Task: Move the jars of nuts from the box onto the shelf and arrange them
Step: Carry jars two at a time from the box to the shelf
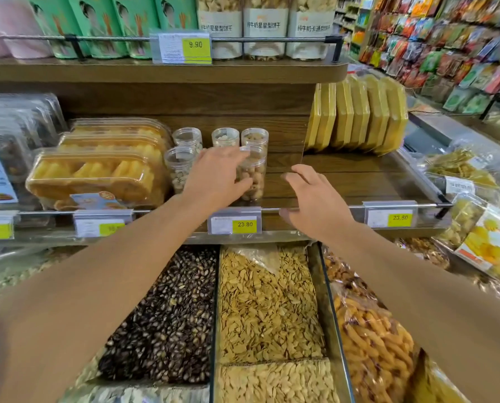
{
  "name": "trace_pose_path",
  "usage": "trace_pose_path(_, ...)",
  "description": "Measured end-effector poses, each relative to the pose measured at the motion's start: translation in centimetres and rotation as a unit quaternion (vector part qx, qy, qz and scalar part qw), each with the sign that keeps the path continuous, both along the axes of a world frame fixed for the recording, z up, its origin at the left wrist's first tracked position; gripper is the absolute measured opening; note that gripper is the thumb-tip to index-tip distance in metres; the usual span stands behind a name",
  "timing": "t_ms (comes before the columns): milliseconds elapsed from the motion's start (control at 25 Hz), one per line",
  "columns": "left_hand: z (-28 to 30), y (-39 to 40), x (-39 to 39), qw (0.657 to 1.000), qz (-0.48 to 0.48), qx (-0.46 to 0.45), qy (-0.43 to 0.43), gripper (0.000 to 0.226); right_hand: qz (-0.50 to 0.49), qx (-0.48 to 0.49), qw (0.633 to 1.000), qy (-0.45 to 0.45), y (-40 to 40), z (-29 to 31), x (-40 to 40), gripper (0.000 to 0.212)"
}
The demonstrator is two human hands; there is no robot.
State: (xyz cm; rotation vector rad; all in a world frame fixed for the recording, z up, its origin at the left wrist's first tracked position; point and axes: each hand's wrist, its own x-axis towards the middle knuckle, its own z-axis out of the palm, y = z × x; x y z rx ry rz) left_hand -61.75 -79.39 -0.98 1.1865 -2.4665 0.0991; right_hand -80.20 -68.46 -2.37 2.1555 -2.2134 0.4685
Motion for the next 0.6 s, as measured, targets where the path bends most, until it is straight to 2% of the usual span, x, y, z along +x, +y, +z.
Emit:
trace_pose_path(240,-3.3,9.6,10.3,0.998,0.007,0.059,-0.01,0.06,0.019,0.033,0.999,0.015,7.0,-1.3,8.0,0.07)
trace_pose_path(600,-11.9,23.4,25.3,0.985,0.069,0.147,-0.049,0.065,0.076,0.143,0.986,0.032,18.1,-7.6,22.2,0.066)
